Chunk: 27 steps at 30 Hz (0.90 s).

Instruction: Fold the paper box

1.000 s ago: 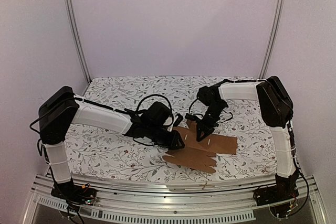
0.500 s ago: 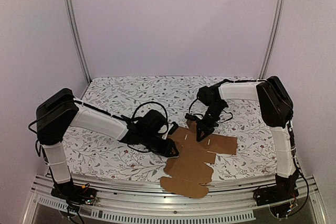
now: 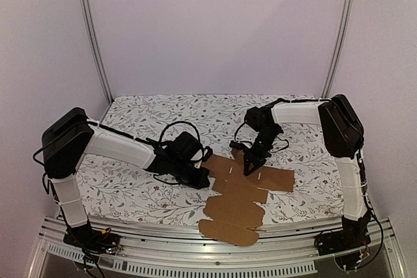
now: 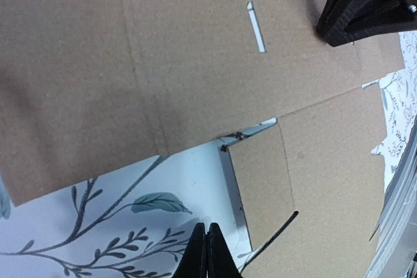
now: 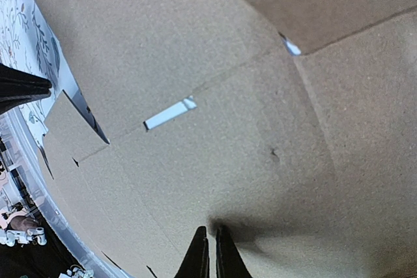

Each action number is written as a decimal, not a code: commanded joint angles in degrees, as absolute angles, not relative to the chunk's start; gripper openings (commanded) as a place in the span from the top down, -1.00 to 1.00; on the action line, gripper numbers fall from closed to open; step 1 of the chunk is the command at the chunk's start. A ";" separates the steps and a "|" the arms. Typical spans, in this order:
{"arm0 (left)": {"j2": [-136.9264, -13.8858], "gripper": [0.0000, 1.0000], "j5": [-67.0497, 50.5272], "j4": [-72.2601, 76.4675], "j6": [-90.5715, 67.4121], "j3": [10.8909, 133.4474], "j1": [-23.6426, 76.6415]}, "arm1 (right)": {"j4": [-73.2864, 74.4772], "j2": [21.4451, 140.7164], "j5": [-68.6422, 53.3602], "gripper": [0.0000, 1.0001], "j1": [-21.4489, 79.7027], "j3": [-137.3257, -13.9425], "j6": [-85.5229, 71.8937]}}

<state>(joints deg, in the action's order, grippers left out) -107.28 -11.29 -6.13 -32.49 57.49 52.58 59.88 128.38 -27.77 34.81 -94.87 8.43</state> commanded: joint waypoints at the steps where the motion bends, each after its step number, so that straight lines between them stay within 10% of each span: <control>1: -110.74 0.98 -9.37 -10.50 -31.54 59.71 52.25 | 57.66 133.53 -21.03 0.91 34.99 -92.02 9.14; 27: -109.74 1.00 -18.10 -6.41 -32.35 64.04 55.60 | 57.65 133.95 -20.81 0.91 34.99 -92.02 9.14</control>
<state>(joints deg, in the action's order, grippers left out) -110.26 -16.69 -6.42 -32.38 61.80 54.30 59.88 128.38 -27.77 34.81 -94.87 8.64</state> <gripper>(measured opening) 0.008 0.046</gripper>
